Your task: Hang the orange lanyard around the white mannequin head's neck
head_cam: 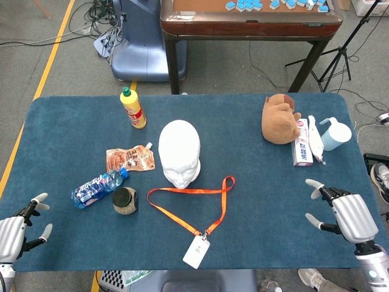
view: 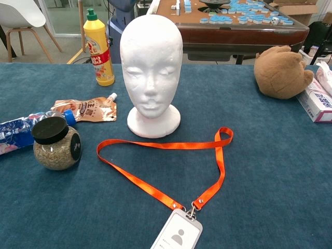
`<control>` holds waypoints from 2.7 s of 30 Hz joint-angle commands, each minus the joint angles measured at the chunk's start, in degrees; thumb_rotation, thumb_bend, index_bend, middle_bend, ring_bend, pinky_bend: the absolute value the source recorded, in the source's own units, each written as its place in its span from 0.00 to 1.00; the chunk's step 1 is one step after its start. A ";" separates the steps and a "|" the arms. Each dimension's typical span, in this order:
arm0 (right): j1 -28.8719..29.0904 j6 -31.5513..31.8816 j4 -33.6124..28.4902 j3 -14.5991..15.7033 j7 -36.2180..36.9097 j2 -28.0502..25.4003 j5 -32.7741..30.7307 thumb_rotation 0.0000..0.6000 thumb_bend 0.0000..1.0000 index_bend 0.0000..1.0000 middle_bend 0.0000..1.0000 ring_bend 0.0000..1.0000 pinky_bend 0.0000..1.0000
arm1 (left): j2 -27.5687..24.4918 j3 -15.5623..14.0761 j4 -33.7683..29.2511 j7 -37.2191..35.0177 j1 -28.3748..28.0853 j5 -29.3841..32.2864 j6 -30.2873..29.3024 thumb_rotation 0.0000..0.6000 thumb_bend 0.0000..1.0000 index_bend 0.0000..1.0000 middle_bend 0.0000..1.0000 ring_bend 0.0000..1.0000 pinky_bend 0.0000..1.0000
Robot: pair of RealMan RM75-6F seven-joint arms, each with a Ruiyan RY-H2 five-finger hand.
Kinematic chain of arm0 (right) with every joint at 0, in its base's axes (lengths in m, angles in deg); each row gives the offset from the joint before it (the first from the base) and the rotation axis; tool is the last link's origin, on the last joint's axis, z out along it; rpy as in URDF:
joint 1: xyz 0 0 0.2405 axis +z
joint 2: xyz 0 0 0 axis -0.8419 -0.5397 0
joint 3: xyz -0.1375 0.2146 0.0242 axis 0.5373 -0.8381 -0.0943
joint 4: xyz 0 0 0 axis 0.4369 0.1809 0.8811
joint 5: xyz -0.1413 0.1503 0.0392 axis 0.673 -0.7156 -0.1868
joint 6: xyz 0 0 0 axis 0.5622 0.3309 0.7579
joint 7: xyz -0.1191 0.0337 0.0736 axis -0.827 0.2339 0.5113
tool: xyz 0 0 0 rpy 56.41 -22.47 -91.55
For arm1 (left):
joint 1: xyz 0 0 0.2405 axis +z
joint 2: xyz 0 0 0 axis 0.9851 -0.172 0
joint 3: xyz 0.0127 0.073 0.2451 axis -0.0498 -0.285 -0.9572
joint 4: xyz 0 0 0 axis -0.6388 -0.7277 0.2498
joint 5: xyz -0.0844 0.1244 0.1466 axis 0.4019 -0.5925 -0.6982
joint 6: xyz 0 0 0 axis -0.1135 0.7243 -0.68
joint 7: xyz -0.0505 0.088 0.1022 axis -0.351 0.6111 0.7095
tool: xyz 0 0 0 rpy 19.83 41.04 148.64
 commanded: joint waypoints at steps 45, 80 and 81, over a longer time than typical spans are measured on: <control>-1.78 1.37 -4.04 -1.51 -3.58 -3.05 -5.11 1.00 0.22 0.22 0.46 0.47 0.57 | 1.62 -1.92 7.83 -6.31 -35.18 -22.22 27.94 0.80 0.20 0.14 0.10 0.01 0.06; -2.65 0.26 -0.94 -0.98 0.86 -3.45 -6.28 1.00 0.22 0.22 0.46 0.47 0.57 | 8.41 -1.66 9.43 19.34 -41.06 -8.82 40.52 0.64 0.19 0.32 0.28 0.05 0.00; -2.63 0.20 -0.92 -0.98 0.86 -3.43 -6.29 1.00 0.22 0.22 0.46 0.47 0.57 | 8.48 -1.73 9.58 20.13 -41.06 -8.69 40.53 0.65 0.19 0.32 0.28 0.05 0.00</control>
